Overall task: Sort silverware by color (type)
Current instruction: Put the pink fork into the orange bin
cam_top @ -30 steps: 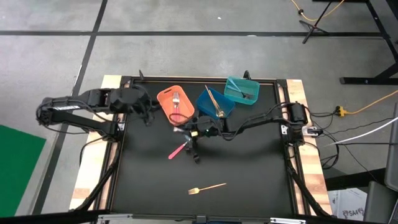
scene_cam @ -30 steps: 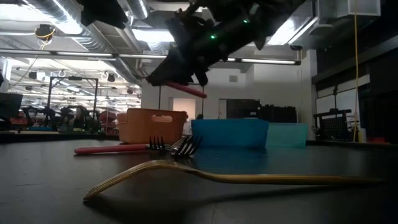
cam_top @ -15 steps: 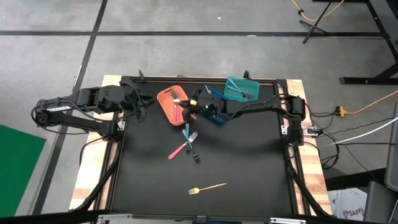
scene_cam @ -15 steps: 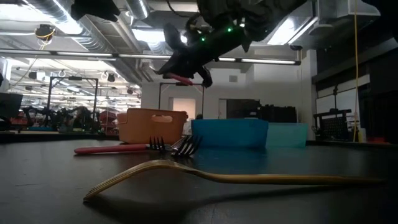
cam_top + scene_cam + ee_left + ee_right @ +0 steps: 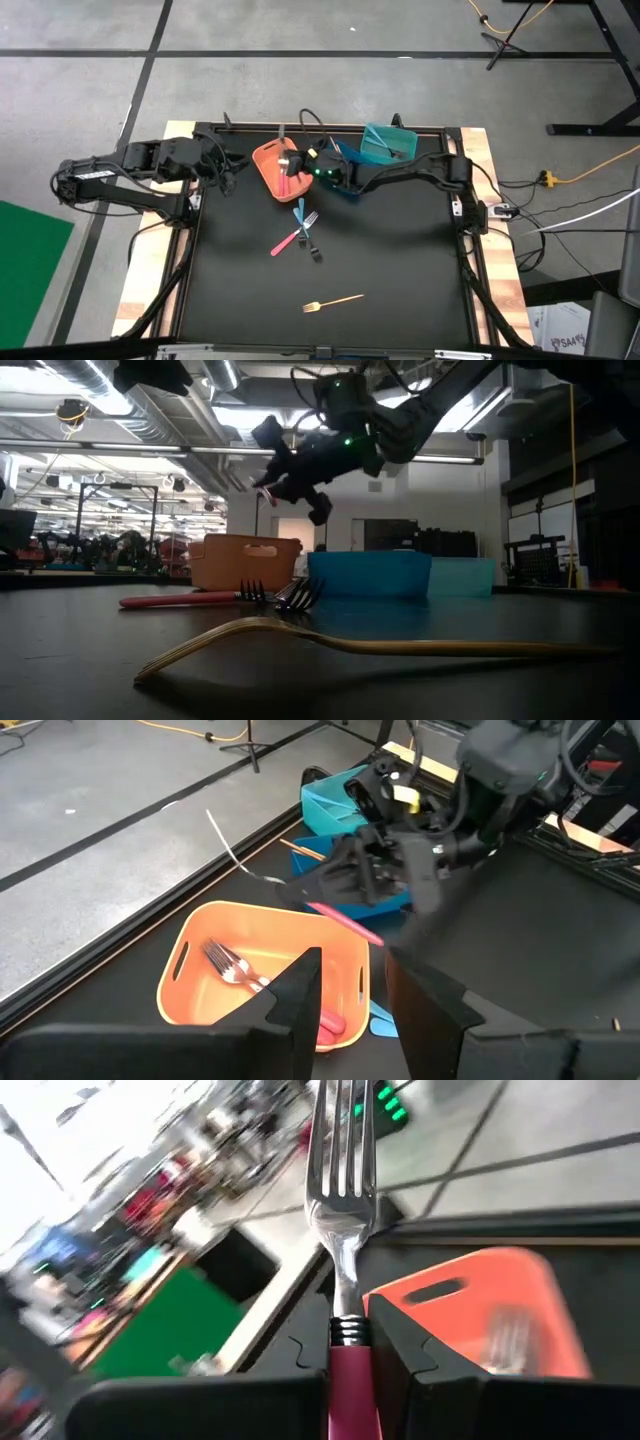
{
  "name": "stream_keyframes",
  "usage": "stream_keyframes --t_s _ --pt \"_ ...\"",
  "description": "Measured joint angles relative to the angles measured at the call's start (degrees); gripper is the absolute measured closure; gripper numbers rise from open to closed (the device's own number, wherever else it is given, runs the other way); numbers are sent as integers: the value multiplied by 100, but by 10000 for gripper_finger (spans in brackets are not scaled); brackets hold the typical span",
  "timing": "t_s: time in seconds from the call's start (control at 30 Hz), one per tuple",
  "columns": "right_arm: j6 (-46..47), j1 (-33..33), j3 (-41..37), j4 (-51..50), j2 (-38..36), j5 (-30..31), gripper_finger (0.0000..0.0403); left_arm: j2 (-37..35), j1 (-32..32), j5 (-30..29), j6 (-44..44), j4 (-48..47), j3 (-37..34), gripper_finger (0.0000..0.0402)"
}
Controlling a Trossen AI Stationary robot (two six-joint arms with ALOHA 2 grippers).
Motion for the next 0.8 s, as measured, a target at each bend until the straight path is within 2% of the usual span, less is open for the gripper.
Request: stream_keyframes --t_s 0.17,0.37,0.8 --pt "63 -4 0 -13 196 452 377 0 0 0 2 2 0 294" --pt "453 -4 101 -19 499 448 377 0 0 0 2 2 0 294" --pt "455 -4 243 -66 682 305 377 0 0 -1 2 -33 0 294"
